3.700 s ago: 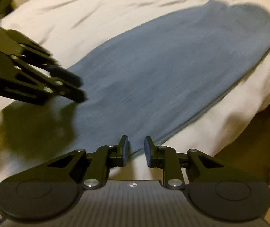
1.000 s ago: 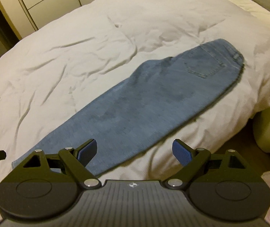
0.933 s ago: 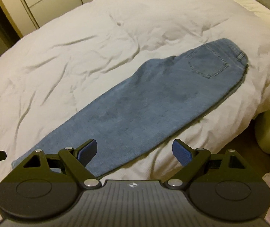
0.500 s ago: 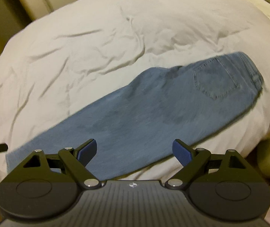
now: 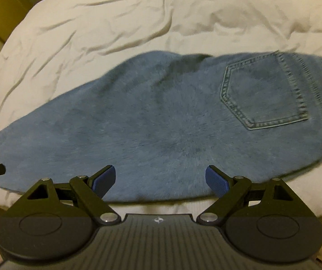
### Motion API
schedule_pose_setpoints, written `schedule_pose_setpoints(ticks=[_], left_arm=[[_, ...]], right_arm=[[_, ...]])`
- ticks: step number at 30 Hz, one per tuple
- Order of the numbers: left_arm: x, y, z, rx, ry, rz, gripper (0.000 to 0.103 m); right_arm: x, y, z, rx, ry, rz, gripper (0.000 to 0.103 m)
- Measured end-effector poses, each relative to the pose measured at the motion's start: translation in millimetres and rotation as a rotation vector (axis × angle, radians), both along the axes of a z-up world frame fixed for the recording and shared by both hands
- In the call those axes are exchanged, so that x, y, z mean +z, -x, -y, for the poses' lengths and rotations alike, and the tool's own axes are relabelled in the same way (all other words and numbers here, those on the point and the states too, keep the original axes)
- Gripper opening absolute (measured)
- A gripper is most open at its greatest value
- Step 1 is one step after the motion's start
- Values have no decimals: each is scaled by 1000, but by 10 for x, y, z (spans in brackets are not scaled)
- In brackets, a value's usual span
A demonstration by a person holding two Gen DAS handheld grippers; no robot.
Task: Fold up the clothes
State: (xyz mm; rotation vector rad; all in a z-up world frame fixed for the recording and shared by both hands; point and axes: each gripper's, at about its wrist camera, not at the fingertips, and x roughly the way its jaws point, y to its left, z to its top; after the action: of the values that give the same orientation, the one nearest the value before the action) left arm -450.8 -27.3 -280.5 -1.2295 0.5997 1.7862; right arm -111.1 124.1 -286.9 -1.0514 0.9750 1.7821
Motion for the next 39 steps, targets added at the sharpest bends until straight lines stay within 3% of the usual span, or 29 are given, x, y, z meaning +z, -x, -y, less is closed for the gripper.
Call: schedule_pose_setpoints(ticks=[3, 6, 11, 15, 17, 20, 23, 28, 35, 39], left_arm=[[-325, 112, 79, 21, -20, -32, 50], [-497, 137, 217, 20, -105, -62, 50], [-588, 97, 519, 17, -270, -105, 46], [-556, 32, 813, 32, -327, -122, 45], [-465, 13, 998, 58, -328, -97, 50], [-348, 61, 1356, 100, -415, -51, 57], [-313, 165, 1679, 172, -478, -7, 55], [-290, 480, 2093, 282, -527, 54, 54], [-355, 986, 2335, 457, -614, 114, 52], [-614, 1295, 2344, 574, -631, 219, 42]], right_arm=[[-302, -21, 16, -10, -63, -13, 89], [-548, -46, 61, -15, -136, -32, 91], [-671, -109, 272, -12, -278, -97, 98], [-702, -169, 511, -28, -365, -127, 98], [-628, -234, 663, -71, -375, -136, 97], [-380, -385, 945, -138, -372, -215, 98], [-114, -529, 1274, -161, -447, -252, 98], [144, -700, 1617, -179, -473, -297, 98], [121, -744, 1717, -178, -450, -307, 98], [-9, -654, 1545, -188, -394, -303, 98]])
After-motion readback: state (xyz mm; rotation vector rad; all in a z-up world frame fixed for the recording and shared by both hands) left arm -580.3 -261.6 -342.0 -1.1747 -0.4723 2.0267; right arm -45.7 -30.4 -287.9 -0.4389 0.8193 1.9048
